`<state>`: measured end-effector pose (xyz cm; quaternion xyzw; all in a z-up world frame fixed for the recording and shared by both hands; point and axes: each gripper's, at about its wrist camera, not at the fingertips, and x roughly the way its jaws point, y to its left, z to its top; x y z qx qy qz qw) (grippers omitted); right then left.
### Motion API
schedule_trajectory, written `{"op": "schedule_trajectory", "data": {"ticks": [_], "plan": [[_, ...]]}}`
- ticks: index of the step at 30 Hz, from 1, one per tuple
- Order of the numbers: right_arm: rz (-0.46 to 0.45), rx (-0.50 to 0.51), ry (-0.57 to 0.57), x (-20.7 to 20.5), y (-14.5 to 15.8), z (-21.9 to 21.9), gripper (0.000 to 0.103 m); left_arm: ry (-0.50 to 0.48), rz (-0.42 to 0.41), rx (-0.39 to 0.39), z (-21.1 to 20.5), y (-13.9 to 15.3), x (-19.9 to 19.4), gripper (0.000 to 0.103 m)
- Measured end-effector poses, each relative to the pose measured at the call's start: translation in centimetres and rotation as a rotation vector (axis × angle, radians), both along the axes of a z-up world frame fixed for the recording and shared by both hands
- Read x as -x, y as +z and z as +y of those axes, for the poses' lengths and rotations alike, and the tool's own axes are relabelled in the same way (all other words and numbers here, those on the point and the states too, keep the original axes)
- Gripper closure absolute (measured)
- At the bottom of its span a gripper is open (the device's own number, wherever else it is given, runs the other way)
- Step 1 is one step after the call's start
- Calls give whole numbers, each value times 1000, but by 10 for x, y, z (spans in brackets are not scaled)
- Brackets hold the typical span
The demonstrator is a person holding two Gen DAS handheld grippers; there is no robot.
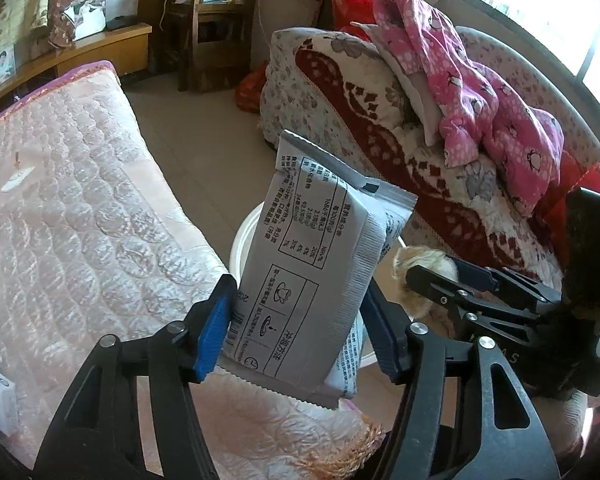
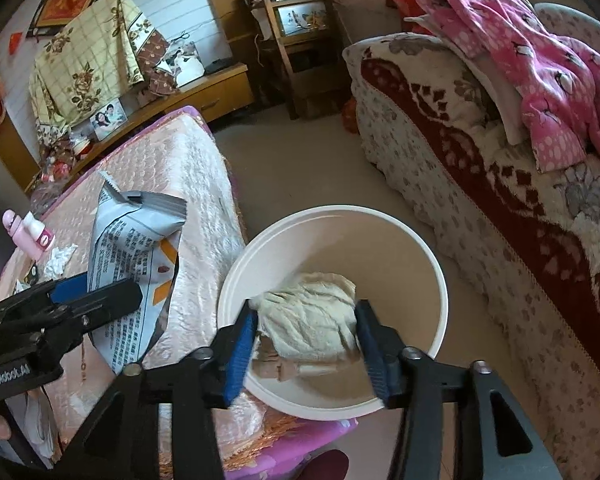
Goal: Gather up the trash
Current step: 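Carry both items over the white bucket and open both tools, then move both open tools back over the bedspread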
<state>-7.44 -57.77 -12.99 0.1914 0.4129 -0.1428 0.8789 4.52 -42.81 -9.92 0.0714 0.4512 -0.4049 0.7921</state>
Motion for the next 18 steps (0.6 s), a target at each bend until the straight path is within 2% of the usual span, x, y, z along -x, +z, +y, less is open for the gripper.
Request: {"op": "schedule_trajectory", "data": {"ticks": [1,2,12,18], "plan": [[-3,-3,-3,0,-1,-1,37,-2,0,-3,-2,-1,0,41],[-8,-7,-7,1,-2,-3,36,-5,4,-5,-3,-2,0,40],[2,-23,-19,7,-2,-5,36,-16,50,29,2,0,-2,39],[1,-20,-21,11,3,-3,36,-17,39,27,5,2,0,39]]}}
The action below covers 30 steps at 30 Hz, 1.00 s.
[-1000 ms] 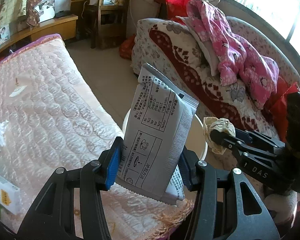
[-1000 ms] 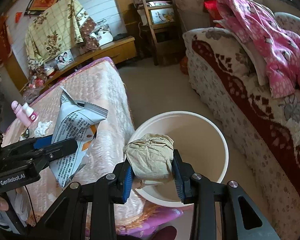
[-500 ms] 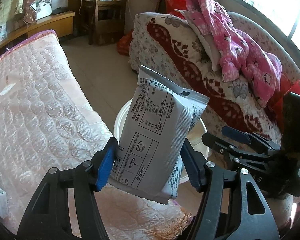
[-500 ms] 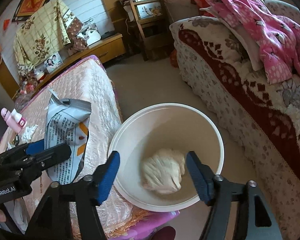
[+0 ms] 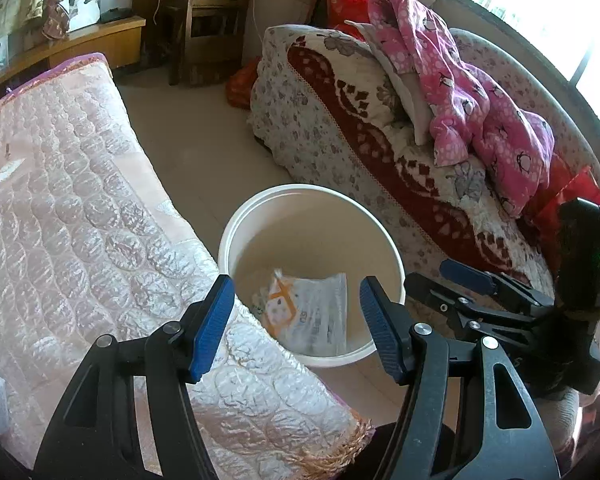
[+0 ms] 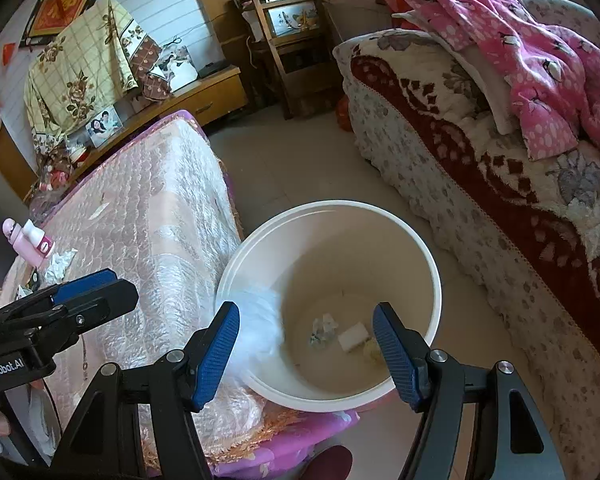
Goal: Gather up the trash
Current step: 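Move both open tools back over the bedspread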
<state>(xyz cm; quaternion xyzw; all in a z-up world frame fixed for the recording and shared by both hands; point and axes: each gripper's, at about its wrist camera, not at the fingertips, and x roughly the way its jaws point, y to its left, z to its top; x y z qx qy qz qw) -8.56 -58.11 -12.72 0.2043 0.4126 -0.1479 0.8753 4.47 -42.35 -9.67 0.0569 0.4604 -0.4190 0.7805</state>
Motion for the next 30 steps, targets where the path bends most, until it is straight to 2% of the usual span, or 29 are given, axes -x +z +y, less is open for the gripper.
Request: {"op": "schedule_trajectory", "data": {"ticks": [9,15,30], "plan": [[-14,13,30,0,12,17,36,47,-61,-32,22,5,5,39],[-49,37,53,-1,33,35,36,101,-100,-32,48,12,6,39],[-126,66,190,-23,75,116,31,234,-196,-19,131,39,10,39]]}}
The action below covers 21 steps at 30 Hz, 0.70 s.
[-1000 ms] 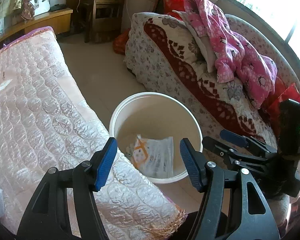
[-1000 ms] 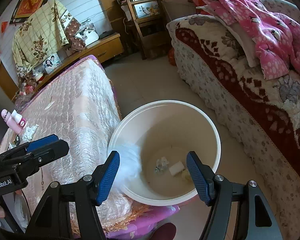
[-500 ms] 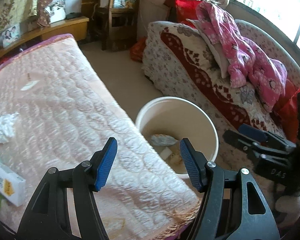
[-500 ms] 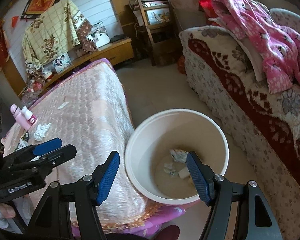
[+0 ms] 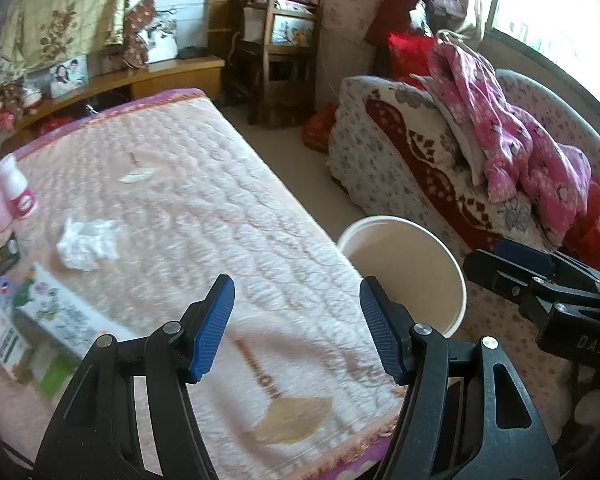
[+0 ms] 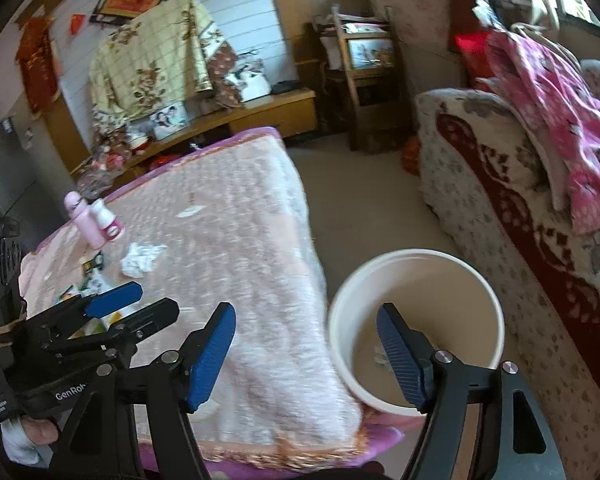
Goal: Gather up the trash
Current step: 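Move both open tools back over the bedspread, then lower the left tool to the rainbow-printed box while the right tool lowers to the milk carton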
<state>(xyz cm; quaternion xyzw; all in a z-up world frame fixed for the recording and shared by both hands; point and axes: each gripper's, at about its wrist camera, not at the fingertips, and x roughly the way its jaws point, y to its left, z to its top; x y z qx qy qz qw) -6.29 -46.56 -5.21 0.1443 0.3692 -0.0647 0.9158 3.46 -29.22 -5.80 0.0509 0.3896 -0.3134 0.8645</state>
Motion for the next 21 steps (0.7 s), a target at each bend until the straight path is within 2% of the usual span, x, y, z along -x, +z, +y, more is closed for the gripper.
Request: {"op": "schedule_trajectory", "data": {"ticks": [6,14,21], "plan": [[2,1,88,-19,3,43,31,74,-13,3,45,6,-4,39],[30,-15,201,-44,-9,96,30,199,-14,-4,118,8,-14,39],[68,-2,312,-67,-21,145,30,330,18,-38,187,-6,-31,39]]}}
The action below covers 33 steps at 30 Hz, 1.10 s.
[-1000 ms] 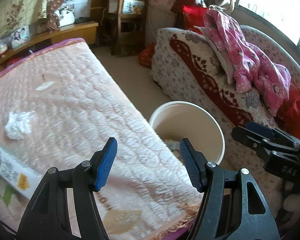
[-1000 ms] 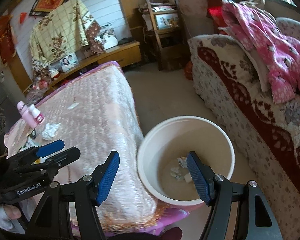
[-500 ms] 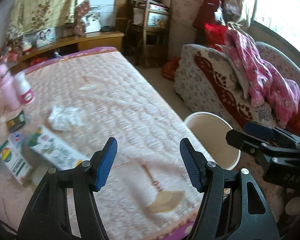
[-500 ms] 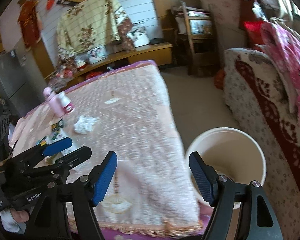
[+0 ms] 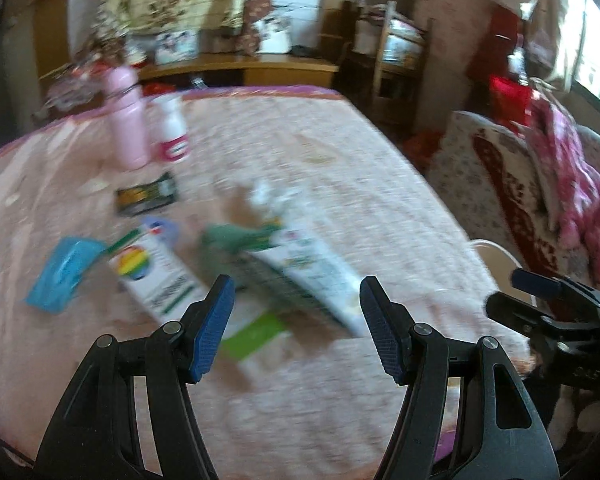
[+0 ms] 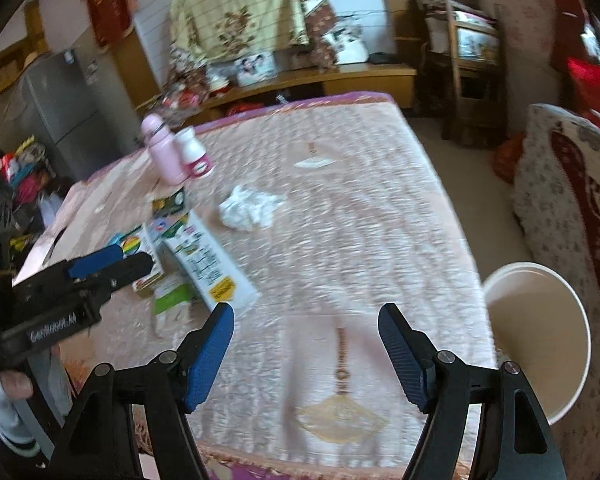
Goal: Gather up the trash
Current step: 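Lower the left tool to the rainbow-printed box while the right tool lowers to the milk carton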
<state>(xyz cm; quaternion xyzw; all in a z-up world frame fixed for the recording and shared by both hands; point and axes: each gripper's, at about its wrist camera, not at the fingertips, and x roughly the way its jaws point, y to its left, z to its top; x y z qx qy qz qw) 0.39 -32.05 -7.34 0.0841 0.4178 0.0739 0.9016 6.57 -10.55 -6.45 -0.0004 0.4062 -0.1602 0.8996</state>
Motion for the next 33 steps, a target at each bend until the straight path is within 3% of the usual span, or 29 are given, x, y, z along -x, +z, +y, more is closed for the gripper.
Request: {"op": "schedule_trajectory", "data": {"ticks": [8,13,16,20,25,30,33], "plan": [[27,16,84,-18,-11,39,30,171,75,-31,47,-27,-48,39],[32,18,110,-24,-15,48,30,236,92,-152,43,-47,-83,39],[39,15,110,-28,-17,48,30,241,65,-274,31,-56,-94,39],[52,11,110,-37,-22,47,30,219,46,-350,34,-62,-97,39],[54,6,120,-43,-24,48,30,144,55,-302,62,-60,-77,39],[48,-4,150,-52,-26,59,29,121,119,-138,92,-51,-61,39],[43,4,190,-57,-27,70,23,131,119,-59,100,-46,-53,39]]}}
